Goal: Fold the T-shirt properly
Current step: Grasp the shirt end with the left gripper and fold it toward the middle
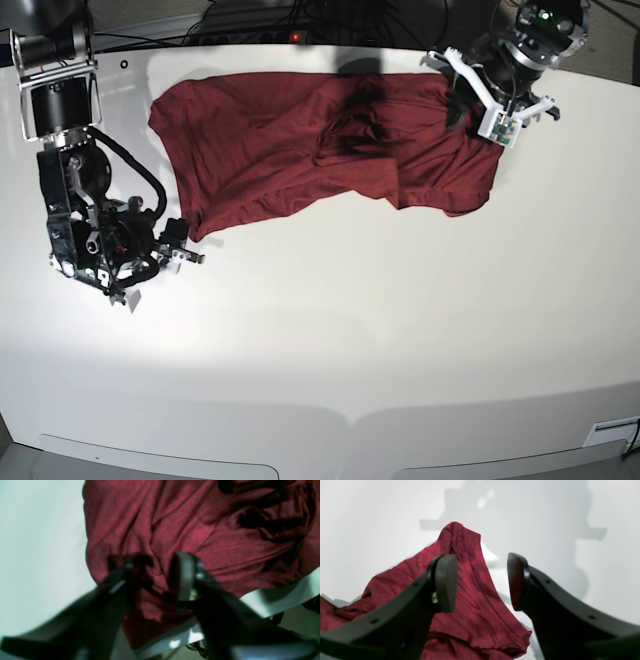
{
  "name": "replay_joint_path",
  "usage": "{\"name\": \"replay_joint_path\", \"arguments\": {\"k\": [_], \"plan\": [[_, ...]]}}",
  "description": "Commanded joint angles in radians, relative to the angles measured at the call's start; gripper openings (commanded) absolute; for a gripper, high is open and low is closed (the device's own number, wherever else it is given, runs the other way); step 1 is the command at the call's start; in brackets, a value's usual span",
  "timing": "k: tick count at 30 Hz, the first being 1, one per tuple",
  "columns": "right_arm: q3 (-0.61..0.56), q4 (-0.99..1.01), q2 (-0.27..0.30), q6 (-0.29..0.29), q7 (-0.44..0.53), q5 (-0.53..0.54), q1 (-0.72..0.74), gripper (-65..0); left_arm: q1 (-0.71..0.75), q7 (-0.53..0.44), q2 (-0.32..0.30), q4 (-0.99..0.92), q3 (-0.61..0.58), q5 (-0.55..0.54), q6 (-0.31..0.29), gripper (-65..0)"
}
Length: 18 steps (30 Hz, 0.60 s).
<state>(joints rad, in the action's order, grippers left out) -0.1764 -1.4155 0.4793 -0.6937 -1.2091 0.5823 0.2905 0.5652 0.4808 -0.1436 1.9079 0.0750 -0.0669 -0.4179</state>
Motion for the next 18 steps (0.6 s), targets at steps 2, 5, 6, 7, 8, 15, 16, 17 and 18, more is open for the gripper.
{"name": "replay_joint_path", "arguments": {"k": [2, 5, 6, 7, 8, 15, 16, 17, 18], "plan": [[0.008, -0.015, 0.013, -0.004, 0.007, 0.005, 0.025, -32.9, 0.003, -0.010, -0.003, 0.015, 0.000, -0.013, 0.001, -60.7], [0.008, -0.015, 0.013, -0.004, 0.008, 0.005, 0.025, -32.9, 0.003, 0.003, -0.004, 0.015, -0.019, -0.029, 0.001, -65.0], [0.008, -0.015, 0.013, -0.004, 0.008, 0.006, 0.025, -32.9, 0.003, 0.008, -0.004, 0.016, -0.026, -0.058, 0.002, -65.0], [0.008, -0.015, 0.013, -0.004, 0.009, 0.005, 0.025, -32.9, 0.003, 0.016, -0.004, 0.018, -0.034, -0.101, 0.000, -65.0], [0.008, -0.015, 0.013, -0.004, 0.010, 0.006, 0.025, -32.9, 0.003, 0.021, -0.004, 0.023, -0.043, -0.146, -0.003, -65.0], [0.008, -0.015, 0.013, -0.004, 0.016, 0.006, 0.025, -32.9, -0.003, 0.024, -0.003, 0.116, -0.188, -0.335, -0.079, -65.0], [0.008, -0.015, 0.013, -0.004, 0.016, 0.006, 0.025, -32.9, -0.004, 0.022, -0.003, 0.117, -0.219, -0.335, -0.080, -65.0], [0.008, -0.015, 0.013, -0.004, 0.016, 0.005, 0.025, -32.9, -0.006, 0.020, -0.004, 0.117, -0.249, -0.334, -0.080, -65.0], [0.008, -0.015, 0.013, -0.004, 0.016, 0.006, 0.025, -32.9, -0.005, 0.020, -0.003, 0.116, -0.278, -0.326, -0.080, -65.0]]}}
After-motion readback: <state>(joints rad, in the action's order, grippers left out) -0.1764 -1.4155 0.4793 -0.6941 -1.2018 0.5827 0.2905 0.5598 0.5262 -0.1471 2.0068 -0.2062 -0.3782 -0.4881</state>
